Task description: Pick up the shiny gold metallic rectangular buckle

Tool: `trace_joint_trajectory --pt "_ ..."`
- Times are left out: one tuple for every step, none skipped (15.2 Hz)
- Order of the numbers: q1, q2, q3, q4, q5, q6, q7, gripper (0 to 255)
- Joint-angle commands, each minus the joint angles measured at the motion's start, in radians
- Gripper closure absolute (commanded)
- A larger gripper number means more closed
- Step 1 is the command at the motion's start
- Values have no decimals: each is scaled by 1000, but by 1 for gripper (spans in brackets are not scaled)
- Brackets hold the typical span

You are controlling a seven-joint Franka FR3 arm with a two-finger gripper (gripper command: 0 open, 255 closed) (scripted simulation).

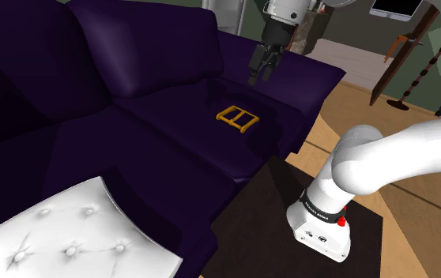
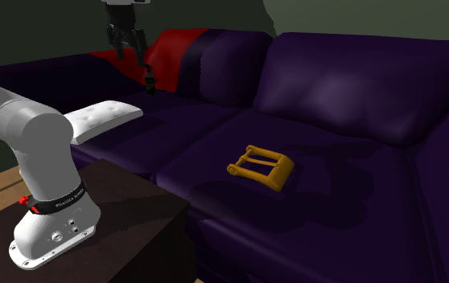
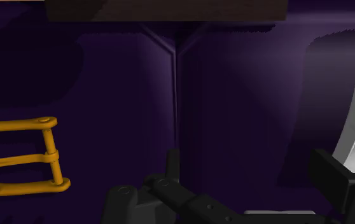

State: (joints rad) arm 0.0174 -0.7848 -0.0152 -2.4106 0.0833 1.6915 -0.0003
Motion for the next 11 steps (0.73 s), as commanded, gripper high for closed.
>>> trace_joint_trajectory --pt "0 0 0 0 0 0 0 0" --pt "-6 15 -10 -15 -8 28 -12 0" --pt "-12 31 -21 -29 -16 57 -24 0" --pt "-18 48 -32 -41 -24 86 -36 0" --pt "-24 67 -42 -53 -32 115 -48 0" --pt "-30 87 -53 -63 -39 144 -60 0" --pt "-36 108 -64 -72 -46 174 -72 0" --pt "-42 131 -75 -79 -52 203 -84 0" --pt "-47 155 -86 -86 -58 233 -96 0" --pt "-53 180 -97 -91 -64 263 -107 0" --pt "-58 207 -108 -95 -69 292 -119 0"
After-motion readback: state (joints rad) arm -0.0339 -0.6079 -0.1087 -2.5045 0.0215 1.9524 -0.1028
